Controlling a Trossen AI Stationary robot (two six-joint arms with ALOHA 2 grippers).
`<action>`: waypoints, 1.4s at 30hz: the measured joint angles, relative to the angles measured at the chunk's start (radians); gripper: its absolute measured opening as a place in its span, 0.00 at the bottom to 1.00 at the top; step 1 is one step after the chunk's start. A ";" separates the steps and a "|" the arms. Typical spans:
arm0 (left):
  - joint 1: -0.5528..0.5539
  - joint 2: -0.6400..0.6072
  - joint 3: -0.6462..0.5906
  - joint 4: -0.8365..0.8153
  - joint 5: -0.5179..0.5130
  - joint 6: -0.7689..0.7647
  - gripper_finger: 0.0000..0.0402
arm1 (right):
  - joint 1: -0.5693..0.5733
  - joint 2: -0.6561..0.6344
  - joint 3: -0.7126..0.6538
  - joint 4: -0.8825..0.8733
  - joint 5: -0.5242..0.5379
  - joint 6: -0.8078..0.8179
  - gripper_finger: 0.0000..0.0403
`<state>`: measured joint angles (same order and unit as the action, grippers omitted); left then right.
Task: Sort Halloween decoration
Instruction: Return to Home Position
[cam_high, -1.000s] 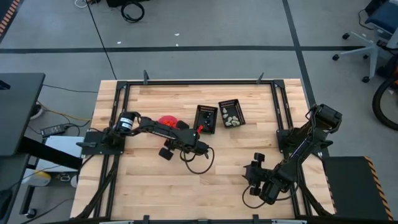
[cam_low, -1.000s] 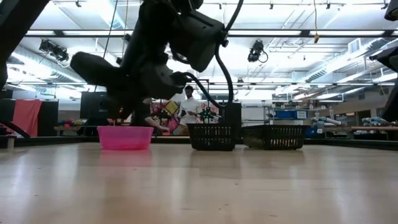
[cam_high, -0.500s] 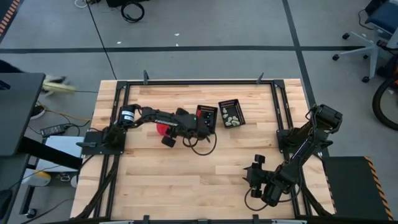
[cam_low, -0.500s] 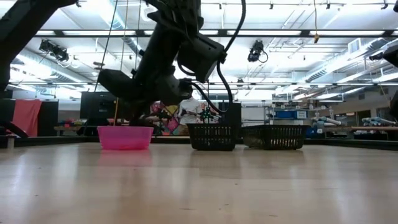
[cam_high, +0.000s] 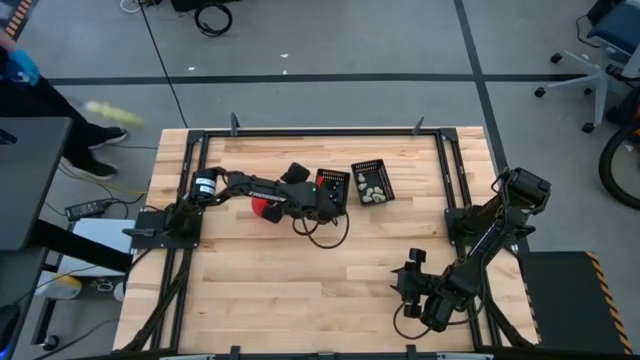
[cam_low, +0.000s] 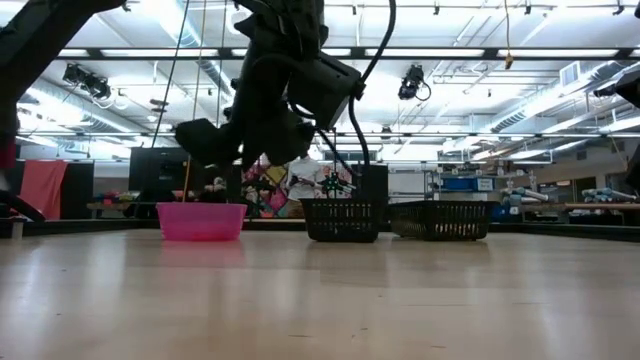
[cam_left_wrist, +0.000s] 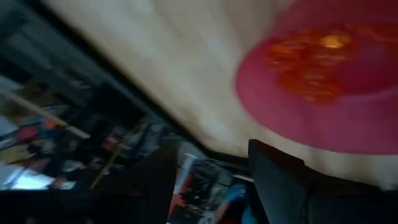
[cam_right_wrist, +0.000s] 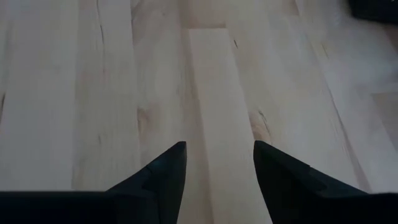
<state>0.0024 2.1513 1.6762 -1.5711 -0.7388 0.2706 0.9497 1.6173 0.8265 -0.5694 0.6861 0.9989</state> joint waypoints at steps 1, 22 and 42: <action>-0.004 0.000 0.007 0.000 -0.021 0.000 0.50 | 0.000 0.000 0.000 0.000 -0.003 0.000 0.47; -0.125 -0.591 -0.416 0.744 0.340 -0.002 0.35 | -0.101 -0.357 -0.132 -0.103 -0.018 -0.066 0.43; 0.037 -1.112 -1.267 2.074 0.698 0.053 0.35 | -0.698 -0.963 -0.414 0.428 -0.311 -0.773 0.41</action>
<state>0.0396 1.0395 0.4092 0.5034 -0.0410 0.3238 0.2515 0.6547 0.4125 -0.1410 0.3750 0.2255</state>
